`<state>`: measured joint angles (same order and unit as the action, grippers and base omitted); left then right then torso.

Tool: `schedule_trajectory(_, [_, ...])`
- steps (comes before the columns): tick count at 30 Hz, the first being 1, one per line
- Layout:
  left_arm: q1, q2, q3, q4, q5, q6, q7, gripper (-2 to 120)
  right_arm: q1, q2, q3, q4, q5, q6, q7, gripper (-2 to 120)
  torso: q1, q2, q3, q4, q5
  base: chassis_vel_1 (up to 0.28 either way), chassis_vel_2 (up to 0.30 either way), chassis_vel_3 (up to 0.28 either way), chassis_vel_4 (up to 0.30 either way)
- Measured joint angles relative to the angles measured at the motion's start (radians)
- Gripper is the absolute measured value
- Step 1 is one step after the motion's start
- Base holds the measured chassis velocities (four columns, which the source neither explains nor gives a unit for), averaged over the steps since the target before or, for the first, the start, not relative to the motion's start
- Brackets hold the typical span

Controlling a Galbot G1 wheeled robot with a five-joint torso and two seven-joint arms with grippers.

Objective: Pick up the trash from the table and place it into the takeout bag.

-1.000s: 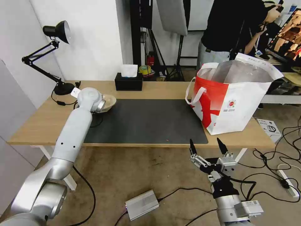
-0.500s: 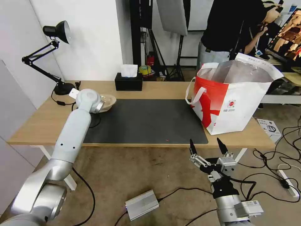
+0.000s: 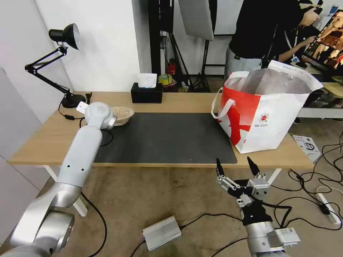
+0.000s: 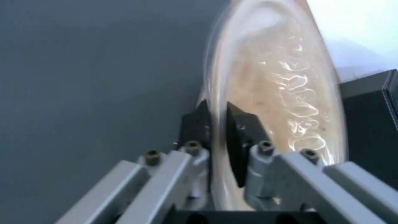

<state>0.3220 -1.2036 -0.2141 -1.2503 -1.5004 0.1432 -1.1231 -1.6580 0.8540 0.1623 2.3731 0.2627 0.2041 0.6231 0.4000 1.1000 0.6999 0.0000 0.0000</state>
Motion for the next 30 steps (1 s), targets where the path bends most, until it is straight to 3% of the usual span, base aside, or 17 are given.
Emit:
schedule_trajectory(2, [0.002, 0.001, 0.003, -0.005, 0.000, -0.001, 0.000, 0, 0.000, 0.000, 0.000, 0.000, 0.000, 0.000, 0.000, 100, 0.000, 0.000, 0.000, -0.0001, 0.0001, 0.000, 0.000, 0.000, 0.000])
schedule_trajectory(16, [0.044, 0.026, 0.007, -0.077, -0.013, -0.008, 0.000, 0, 0.000, 0.000, 0.000, 0.000, 0.000, 0.000, 0.000, 100, 0.000, 0.000, 0.000, 0.0000, 0.0000, 0.000, 0.000, 0.000, 0.000])
schedule_trajectory(20, [0.061, 0.058, 0.024, -0.176, -0.032, -0.020, 0.004, 0, 0.000, 0.000, 0.000, 0.000, 0.000, 0.000, 0.000, 100, 0.000, 0.000, 0.000, 0.0000, -0.0001, 0.000, 0.000, 0.000, 0.000])
schedule_trajectory(21, [0.070, 0.084, 0.041, -0.237, -0.056, -0.022, -0.002, 0, 0.000, 0.000, 0.000, 0.000, 0.000, 0.000, 0.000, 100, 0.000, 0.000, 0.000, -0.0002, 0.0002, 0.000, 0.000, 0.000, 0.000])
schedule_trajectory(30, [0.082, 0.148, 0.065, -0.408, -0.122, -0.043, -0.017, 0, 0.000, 0.000, 0.000, 0.000, 0.000, 0.000, 0.000, 100, 0.000, 0.000, 0.000, -0.0001, 0.0000, 0.000, 0.000, 0.000, 0.000])
